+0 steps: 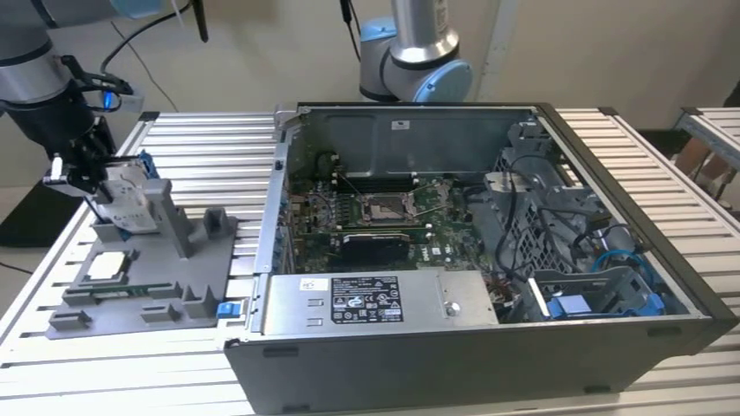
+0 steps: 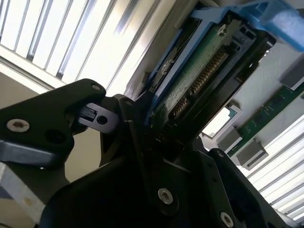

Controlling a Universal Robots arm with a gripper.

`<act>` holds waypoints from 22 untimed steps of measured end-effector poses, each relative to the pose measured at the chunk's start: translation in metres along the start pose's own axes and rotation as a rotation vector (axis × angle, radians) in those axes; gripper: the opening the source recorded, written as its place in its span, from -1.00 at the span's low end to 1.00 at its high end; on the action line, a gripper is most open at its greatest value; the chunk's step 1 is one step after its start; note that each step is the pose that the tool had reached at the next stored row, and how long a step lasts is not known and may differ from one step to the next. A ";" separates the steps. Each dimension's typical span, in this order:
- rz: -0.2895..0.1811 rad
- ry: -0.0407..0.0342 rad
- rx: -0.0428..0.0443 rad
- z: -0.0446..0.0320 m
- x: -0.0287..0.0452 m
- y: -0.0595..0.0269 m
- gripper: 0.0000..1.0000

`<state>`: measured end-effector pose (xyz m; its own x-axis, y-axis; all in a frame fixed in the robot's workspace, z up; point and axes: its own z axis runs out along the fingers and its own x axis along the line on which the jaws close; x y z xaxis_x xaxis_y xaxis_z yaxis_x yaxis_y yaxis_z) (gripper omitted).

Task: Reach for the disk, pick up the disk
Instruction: 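Pick up the disk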

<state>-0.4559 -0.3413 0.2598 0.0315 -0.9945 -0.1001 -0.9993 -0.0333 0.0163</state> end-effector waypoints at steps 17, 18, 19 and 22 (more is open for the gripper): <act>0.000 0.0097 -0.0004 -0.0033 -0.0003 0.0001 -1.00; 0.000 0.0096 -0.0003 -0.0038 -0.0004 0.0001 -1.00; 0.000 0.0095 -0.0002 -0.0042 -0.0004 0.0000 -1.00; 0.000 0.0097 -0.0004 -0.0059 -0.0006 0.0001 -1.00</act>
<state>-0.4559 -0.3413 0.2657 0.0315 -0.9954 -0.0905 -0.9993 -0.0332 0.0167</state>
